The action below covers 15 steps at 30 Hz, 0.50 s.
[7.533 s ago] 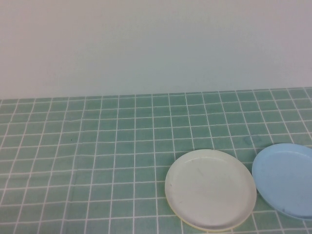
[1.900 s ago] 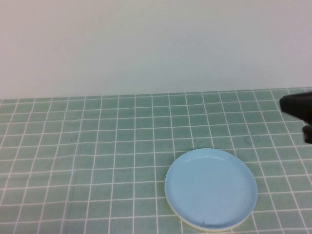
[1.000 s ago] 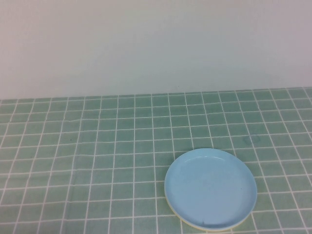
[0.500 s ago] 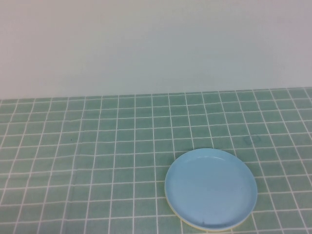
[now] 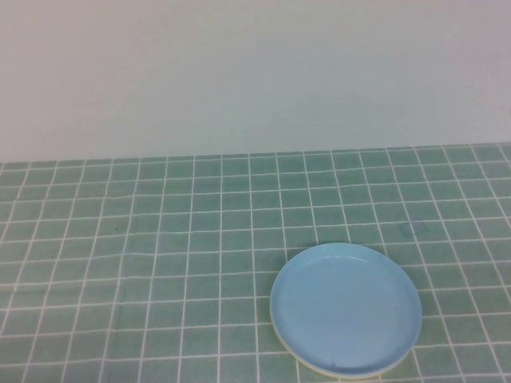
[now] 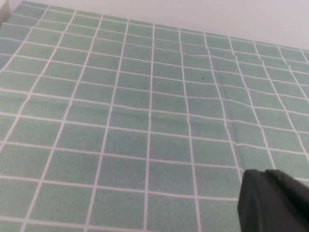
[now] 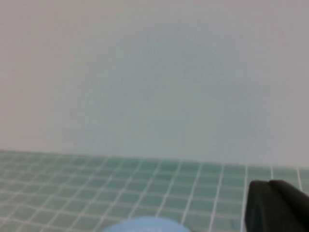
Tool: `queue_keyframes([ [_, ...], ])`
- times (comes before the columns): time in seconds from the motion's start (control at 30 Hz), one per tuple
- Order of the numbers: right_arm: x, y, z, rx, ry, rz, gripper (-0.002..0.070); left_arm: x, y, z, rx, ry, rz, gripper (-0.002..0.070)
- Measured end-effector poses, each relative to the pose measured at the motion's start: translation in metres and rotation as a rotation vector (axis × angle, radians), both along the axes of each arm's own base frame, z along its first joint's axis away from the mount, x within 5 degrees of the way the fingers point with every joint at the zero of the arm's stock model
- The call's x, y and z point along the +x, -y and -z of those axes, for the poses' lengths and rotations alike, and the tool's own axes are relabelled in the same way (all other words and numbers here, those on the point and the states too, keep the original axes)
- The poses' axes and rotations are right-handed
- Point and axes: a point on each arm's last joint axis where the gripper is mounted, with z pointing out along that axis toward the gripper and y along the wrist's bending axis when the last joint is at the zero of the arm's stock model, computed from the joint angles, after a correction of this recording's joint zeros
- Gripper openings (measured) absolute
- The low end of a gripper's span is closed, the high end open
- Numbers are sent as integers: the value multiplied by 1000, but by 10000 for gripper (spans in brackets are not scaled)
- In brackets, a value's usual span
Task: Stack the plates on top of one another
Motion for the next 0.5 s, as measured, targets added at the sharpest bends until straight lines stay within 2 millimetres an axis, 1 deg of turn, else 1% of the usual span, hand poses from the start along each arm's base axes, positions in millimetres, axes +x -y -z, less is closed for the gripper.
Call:
queue_keyframes([
  [0.1, 1, 5, 9, 8, -111, 56, -2, 0, 0, 0, 0, 0, 0, -1],
  [0.23, 0, 15, 23, 63, -284, 185, -2, 0, 0, 0, 0, 0, 0, -1],
  [0.3, 0, 20, 26, 36, -306, 238, -2, 0, 0, 0, 0, 0, 0, -1],
  [0.5, 1, 31, 28, -129, -284, 333, -2, 0, 0, 0, 0, 0, 0, -1],
])
